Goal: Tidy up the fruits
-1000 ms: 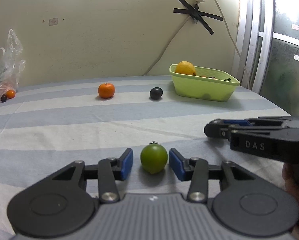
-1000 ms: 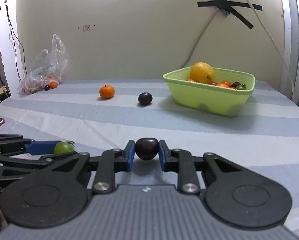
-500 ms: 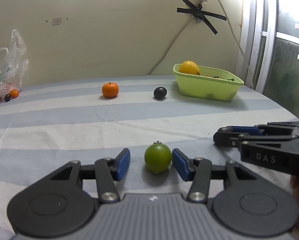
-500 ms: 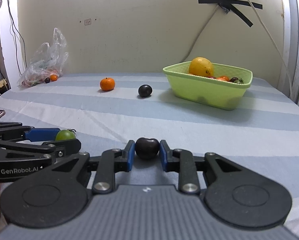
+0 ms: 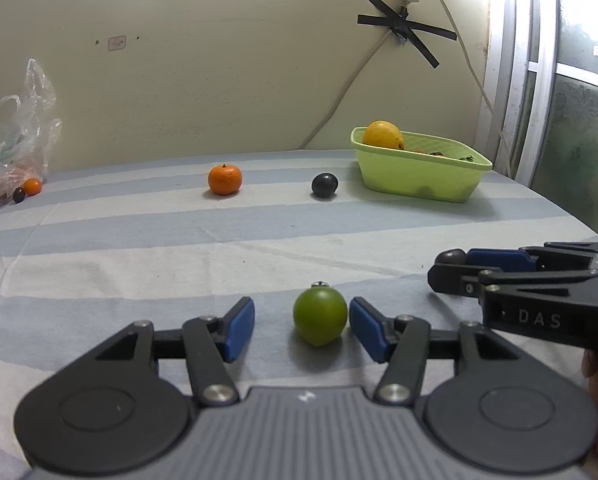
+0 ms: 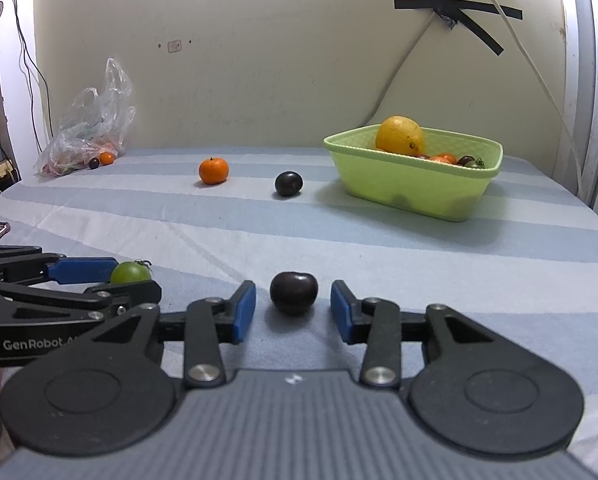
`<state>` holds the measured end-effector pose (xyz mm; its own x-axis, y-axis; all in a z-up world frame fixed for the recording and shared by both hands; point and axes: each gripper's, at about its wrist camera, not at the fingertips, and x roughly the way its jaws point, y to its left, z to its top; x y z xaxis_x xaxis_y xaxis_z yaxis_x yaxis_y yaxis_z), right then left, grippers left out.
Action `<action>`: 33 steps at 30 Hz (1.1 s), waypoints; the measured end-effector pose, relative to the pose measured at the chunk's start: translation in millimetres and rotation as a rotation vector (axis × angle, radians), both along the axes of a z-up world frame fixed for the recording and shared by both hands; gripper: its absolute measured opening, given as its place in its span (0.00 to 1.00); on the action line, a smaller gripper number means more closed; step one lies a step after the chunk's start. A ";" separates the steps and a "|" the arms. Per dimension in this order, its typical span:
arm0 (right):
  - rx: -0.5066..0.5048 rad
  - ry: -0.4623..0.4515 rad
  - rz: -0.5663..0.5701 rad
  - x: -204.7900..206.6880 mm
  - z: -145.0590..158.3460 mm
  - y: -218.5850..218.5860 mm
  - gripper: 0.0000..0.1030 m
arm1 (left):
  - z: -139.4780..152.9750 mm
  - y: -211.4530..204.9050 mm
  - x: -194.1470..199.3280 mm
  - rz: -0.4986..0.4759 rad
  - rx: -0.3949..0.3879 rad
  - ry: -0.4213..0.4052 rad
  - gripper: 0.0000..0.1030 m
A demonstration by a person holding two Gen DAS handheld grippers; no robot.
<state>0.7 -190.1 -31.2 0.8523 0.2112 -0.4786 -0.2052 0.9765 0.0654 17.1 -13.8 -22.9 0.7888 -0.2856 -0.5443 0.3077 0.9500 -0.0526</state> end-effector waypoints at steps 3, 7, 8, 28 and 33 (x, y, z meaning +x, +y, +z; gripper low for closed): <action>0.000 0.000 0.000 -0.2 0.1 0.1 0.43 | -0.2 0.7 0.5 -0.001 0.003 -0.001 0.52; 0.002 0.000 -0.002 -0.3 0.1 0.2 0.43 | 0.0 1.1 0.0 0.000 0.008 -0.002 0.52; 0.001 0.000 -0.002 -0.5 0.1 0.5 0.43 | 0.2 0.9 0.0 0.000 0.011 -0.002 0.52; 0.037 0.014 0.028 2.3 0.1 -3.4 0.46 | 1.4 19.2 -1.2 -0.027 -0.075 0.039 0.58; 0.039 0.017 0.038 2.8 0.2 -4.2 0.46 | 1.7 10.8 -0.3 -0.037 -0.057 0.022 0.57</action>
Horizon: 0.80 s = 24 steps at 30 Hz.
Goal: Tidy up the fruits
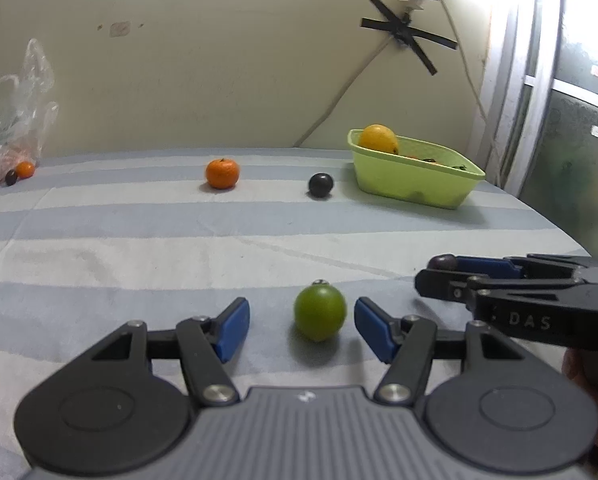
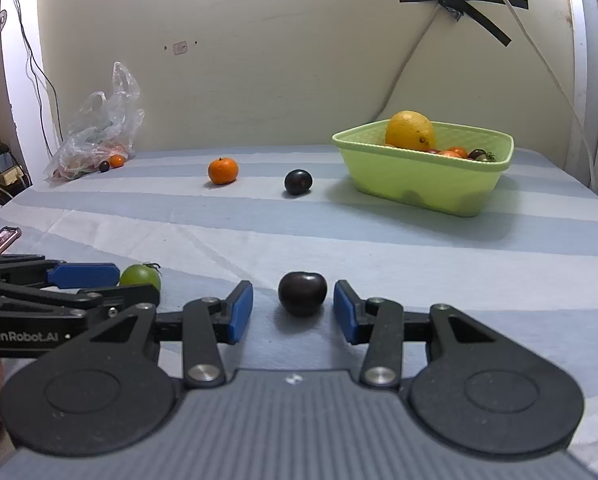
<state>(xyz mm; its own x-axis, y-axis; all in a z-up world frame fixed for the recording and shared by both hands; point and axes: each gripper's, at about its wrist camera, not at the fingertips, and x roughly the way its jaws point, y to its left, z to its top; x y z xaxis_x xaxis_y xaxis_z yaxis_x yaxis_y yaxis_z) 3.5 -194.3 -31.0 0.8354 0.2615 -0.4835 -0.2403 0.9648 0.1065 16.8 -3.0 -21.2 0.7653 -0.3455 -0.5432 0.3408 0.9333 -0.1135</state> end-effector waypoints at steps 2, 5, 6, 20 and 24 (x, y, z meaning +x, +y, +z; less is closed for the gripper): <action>0.002 0.000 0.000 -0.3 0.2 0.0 0.46 | -0.3 -4.3 -1.6 -0.016 0.020 -0.009 0.44; 0.003 0.000 -0.001 -0.9 0.1 -0.2 0.46 | -1.1 -7.8 -3.4 -0.036 0.029 -0.015 0.28; 0.003 0.002 0.001 -0.7 -0.1 -0.5 0.45 | -1.0 -7.9 -3.4 -0.037 0.028 -0.016 0.28; 0.028 -0.097 -0.051 11.8 25.8 -33.1 0.27 | 40.1 -32.3 41.7 -0.141 -0.109 -0.019 0.28; 0.014 -0.153 -0.122 39.0 41.0 -56.2 0.27 | 53.8 -62.0 86.4 -0.202 -0.160 0.000 0.28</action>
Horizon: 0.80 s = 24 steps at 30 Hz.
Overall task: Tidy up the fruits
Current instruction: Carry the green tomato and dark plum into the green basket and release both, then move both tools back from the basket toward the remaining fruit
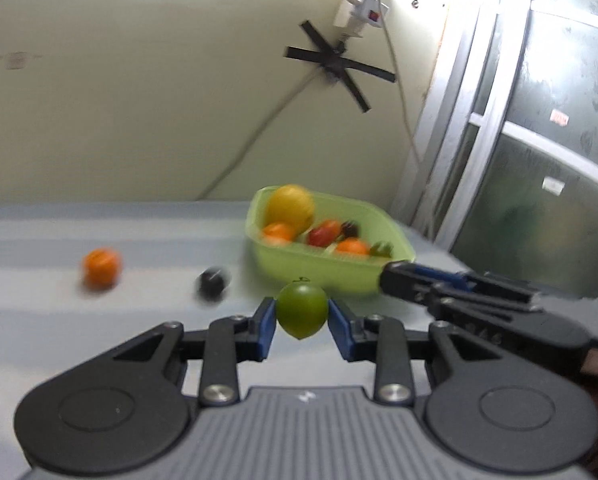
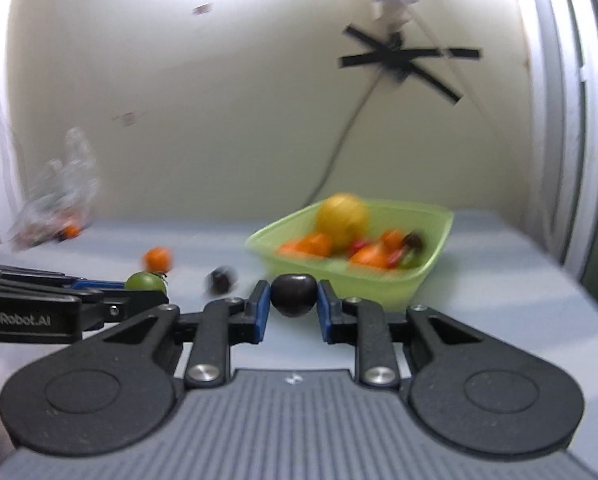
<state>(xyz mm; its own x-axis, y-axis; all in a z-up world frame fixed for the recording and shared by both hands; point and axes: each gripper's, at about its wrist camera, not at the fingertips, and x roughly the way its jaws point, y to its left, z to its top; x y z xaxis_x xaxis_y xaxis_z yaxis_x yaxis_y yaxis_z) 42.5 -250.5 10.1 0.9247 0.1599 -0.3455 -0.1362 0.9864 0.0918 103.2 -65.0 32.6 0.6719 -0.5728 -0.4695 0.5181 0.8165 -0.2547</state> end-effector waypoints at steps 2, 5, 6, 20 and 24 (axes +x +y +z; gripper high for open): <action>0.015 0.003 -0.024 17.7 1.5 -10.8 0.27 | 3.6 -16.7 26.9 -0.035 -0.028 0.037 0.28; 0.019 -0.002 -0.059 38.6 -1.8 -21.4 0.27 | 2.3 -36.8 62.4 -0.056 -0.052 0.095 0.28; 0.022 -0.007 -0.068 43.6 -3.7 -23.8 0.27 | 0.4 -41.8 70.9 -0.061 -0.059 0.110 0.28; -0.068 -0.128 -0.136 33.5 -11.7 -24.0 0.47 | -8.6 -63.9 107.0 -0.071 -0.090 0.169 0.39; -0.040 -0.167 -0.152 21.7 -10.0 -27.9 0.47 | 7.8 -19.8 82.8 -0.013 -0.122 0.099 0.39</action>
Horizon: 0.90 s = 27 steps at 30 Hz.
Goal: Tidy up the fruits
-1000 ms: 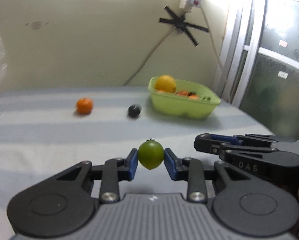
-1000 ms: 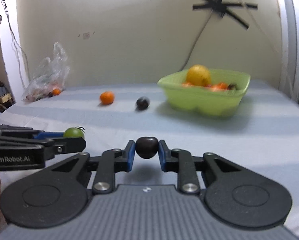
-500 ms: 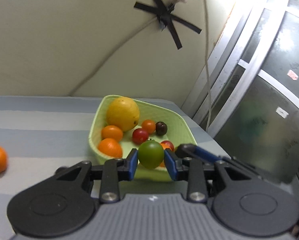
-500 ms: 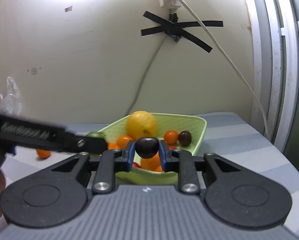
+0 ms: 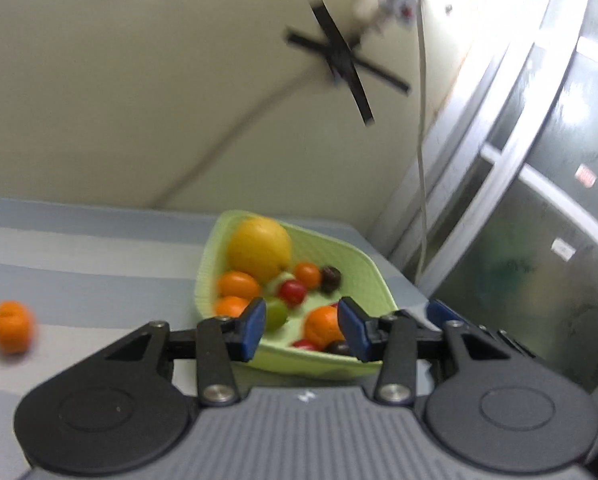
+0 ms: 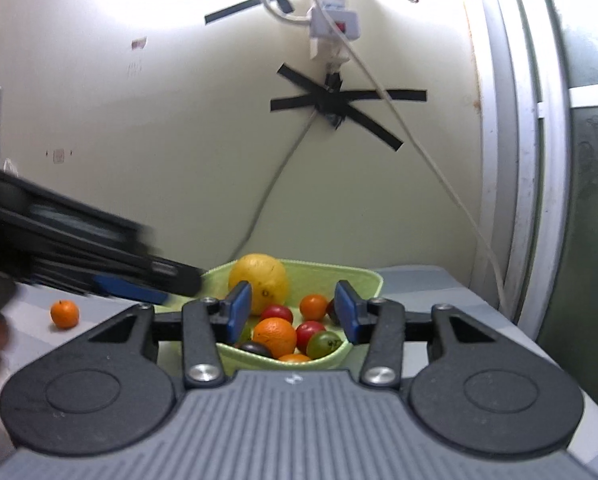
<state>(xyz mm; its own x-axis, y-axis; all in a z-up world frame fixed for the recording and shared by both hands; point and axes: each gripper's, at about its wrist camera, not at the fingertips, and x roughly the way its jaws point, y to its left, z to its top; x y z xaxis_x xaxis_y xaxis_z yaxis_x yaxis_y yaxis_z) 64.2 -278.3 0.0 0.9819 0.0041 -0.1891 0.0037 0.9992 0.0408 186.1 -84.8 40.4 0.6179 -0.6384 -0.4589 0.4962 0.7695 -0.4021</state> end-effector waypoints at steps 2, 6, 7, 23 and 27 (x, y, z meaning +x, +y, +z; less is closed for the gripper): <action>0.025 -0.022 -0.001 -6.3 1.4 -2.0 0.47 | 3.3 34.0 -13.8 0.061 -0.003 -0.023 0.39; 0.057 -0.050 0.051 -14.6 3.4 1.9 0.47 | -2.6 104.8 -29.0 0.240 0.049 -0.021 0.40; 0.063 -0.047 0.075 -15.5 3.5 4.9 0.47 | -5.3 118.6 -29.4 0.281 0.070 -0.010 0.40; 0.053 0.376 0.275 75.5 -17.1 108.7 0.47 | -38.1 92.5 28.7 0.304 0.324 -0.049 0.75; 0.064 0.395 0.266 85.7 -21.3 113.1 0.47 | -48.2 90.4 39.2 0.317 0.350 -0.015 0.60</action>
